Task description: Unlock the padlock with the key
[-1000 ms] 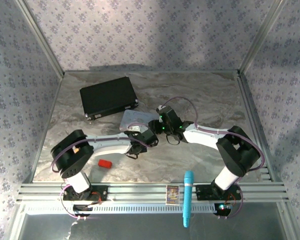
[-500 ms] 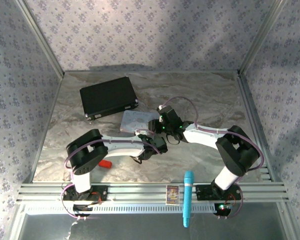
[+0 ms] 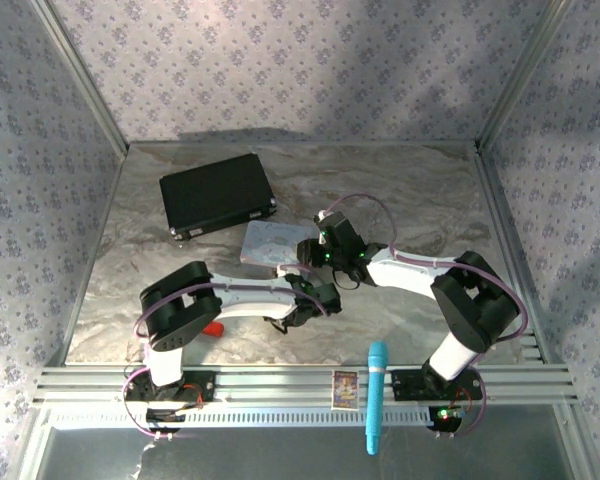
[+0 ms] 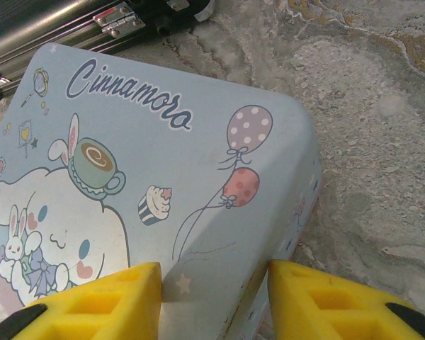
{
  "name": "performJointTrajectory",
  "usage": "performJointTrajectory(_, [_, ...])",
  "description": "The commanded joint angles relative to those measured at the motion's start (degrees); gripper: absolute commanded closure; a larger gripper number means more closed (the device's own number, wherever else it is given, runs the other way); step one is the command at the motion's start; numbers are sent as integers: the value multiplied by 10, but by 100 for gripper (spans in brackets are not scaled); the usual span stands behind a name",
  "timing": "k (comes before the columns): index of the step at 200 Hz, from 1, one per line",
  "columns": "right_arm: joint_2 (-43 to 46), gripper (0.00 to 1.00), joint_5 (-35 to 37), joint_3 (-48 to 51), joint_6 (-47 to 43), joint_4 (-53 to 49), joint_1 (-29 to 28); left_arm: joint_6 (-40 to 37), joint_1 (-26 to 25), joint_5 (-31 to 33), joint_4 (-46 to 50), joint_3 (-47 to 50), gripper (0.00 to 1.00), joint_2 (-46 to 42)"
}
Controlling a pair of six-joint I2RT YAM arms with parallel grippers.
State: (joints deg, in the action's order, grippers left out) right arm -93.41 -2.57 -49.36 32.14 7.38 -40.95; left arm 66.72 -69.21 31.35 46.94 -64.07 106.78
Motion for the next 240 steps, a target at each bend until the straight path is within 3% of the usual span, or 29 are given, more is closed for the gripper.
performJointTrajectory(1, [-20,57,33,25,1,-78,9,18,-6,24,53,-27,83,24])
performJointTrajectory(25, [-20,57,30,27,3,-76,9,19,-10,37,84,-50,81,43])
performJointTrajectory(58, [-12,56,25,35,0,-65,9,7,-10,32,57,-30,67,19])
performJointTrajectory(96, [-2,56,23,30,-4,-69,12,7,-12,45,59,-22,62,-16])
performJointTrajectory(129, [12,53,11,22,-19,-67,15,-11,-12,42,17,7,45,-86])
performJointTrajectory(154, [55,37,-10,30,-33,-54,20,-35,-4,35,-56,64,23,-192])
performJointTrajectory(172, [100,22,-33,44,-39,-39,26,-62,18,4,-141,126,1,-288])
performJointTrajectory(188, [149,2,-37,58,-31,-40,27,-79,54,-43,-198,181,0,-373])
performJointTrajectory(219, [220,1,-52,66,-39,-80,10,-113,138,-129,-244,256,0,-505])
performJointTrajectory(240, [226,4,-36,71,-34,-91,-42,-144,194,-189,-259,287,0,-565])
